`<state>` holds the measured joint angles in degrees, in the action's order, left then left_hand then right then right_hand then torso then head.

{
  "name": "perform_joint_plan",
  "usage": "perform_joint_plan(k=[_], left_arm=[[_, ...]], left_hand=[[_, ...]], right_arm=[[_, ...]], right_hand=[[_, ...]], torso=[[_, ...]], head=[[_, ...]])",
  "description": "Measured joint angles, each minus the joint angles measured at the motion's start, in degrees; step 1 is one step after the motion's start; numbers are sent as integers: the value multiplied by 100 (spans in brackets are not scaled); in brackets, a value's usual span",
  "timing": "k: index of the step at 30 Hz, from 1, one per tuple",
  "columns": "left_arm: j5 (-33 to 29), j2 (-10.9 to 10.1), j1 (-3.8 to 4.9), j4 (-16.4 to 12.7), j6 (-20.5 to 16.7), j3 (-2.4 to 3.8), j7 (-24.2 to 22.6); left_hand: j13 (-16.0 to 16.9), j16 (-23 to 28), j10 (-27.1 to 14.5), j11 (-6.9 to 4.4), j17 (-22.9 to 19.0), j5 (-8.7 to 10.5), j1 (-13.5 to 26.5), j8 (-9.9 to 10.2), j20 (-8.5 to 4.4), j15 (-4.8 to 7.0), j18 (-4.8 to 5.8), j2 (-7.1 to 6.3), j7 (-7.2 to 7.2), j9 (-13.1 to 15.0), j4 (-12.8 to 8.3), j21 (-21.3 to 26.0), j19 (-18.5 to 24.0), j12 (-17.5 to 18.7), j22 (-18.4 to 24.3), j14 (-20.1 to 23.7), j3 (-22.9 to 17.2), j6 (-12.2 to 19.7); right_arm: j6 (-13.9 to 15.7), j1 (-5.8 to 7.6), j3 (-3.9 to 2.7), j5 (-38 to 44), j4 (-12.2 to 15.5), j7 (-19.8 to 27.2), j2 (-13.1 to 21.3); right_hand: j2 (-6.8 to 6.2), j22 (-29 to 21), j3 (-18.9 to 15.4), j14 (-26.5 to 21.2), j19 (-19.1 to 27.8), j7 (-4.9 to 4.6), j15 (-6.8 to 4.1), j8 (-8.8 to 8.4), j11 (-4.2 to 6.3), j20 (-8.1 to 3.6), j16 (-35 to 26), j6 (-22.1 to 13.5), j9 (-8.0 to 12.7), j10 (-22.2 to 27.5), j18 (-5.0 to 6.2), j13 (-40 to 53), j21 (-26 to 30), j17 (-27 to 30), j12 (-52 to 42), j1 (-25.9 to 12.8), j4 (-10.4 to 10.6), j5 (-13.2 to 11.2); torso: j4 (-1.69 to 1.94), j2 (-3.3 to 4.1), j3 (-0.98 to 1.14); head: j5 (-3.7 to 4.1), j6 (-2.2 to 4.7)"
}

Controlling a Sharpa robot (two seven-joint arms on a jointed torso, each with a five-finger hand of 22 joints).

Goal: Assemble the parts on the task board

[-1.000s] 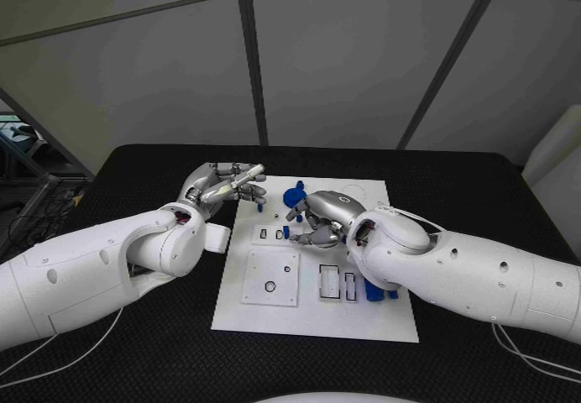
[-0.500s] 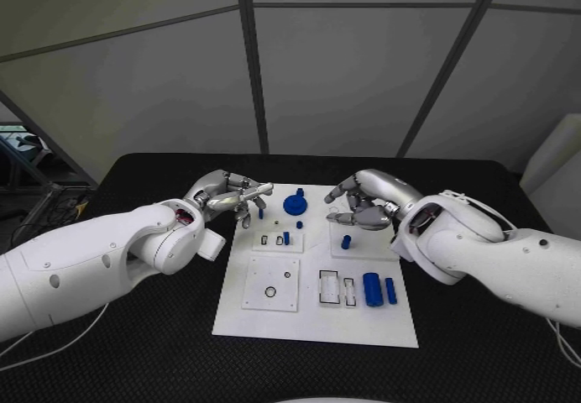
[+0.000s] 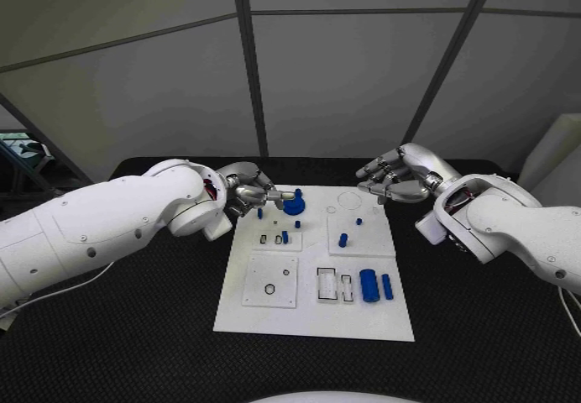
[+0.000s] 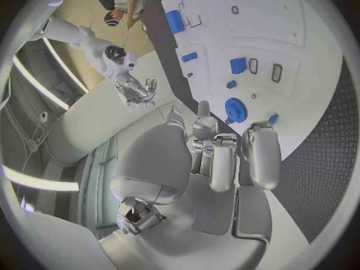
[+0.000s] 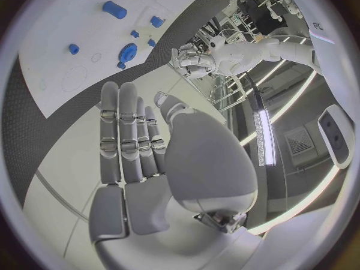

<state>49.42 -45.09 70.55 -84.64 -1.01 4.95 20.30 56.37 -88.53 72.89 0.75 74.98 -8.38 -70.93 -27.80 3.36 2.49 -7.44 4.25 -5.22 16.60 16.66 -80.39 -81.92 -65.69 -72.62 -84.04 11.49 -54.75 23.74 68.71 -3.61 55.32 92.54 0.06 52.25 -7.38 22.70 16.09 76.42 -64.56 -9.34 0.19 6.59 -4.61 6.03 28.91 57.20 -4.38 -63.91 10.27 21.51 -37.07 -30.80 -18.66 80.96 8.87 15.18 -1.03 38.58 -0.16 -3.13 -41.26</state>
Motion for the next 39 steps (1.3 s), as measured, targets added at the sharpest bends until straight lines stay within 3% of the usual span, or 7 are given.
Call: perform_joint_plan(k=[2,8,13,29,39], left_arm=[[143,64,55,52,102,-45,126],[657,429,232,430,507,-295,571],[858,660,290,643,747,-383,734],[1176,1004,329,966,1162,-503,927],[1217,1063,329,1040,1402,-582,958]], left_hand=[[92,0,34,-22,0,33,72,-45,-8,8,-1,13,0,36,1,-16,-8,-73,-40,8,47,0],[182,0,35,-22,0,109,164,-120,-29,28,-1,5,22,135,-4,-16,-28,-146,-50,-11,150,-22],[238,0,56,-43,-1,109,186,-224,-41,48,-1,-17,43,232,-5,-16,-41,-192,-72,9,210,-43],[271,0,76,-64,-1,109,231,-290,-49,48,-1,-18,84,324,-7,-38,-48,-194,-104,9,242,-43],[230,-23,76,-64,-2,109,255,-312,-49,48,-1,6,84,360,9,-38,-48,-194,-121,9,257,-43]], right_arm=[[14,2,0,-69,-23,41,1],[94,9,-1,-274,-138,192,-13],[136,10,-1,-356,-196,242,-50],[149,11,0,-388,-239,241,-137],[143,11,0,-380,-269,226,-172]], right_hand=[[0,-78,0,17,-17,-10,1,0,1,0,-148,10,0,-18,0,-136,108,30,96,0,0,0],[-35,-323,37,34,-47,-30,21,-69,-73,31,-674,29,19,-92,-1,-575,481,143,395,-10,-38,76],[-46,-392,38,15,-67,-63,43,-101,-82,50,-797,-4,28,-100,-1,-725,570,175,469,0,-38,76],[-68,-459,37,36,-88,-61,63,-128,-102,72,-915,-2,27,-120,-1,-857,649,204,522,-22,-38,76],[-67,-474,37,56,-87,-60,84,-128,-102,72,-950,-2,27,-119,-2,-884,681,211,522,-22,-38,76]], torso=[[-2,-9,3],[-2,-17,5],[-2,-15,1],[-10,7,-10],[-4,7,-12]], head=[[-6,-13],[-32,-35],[-55,-42],[-49,-98],[-61,-133]])
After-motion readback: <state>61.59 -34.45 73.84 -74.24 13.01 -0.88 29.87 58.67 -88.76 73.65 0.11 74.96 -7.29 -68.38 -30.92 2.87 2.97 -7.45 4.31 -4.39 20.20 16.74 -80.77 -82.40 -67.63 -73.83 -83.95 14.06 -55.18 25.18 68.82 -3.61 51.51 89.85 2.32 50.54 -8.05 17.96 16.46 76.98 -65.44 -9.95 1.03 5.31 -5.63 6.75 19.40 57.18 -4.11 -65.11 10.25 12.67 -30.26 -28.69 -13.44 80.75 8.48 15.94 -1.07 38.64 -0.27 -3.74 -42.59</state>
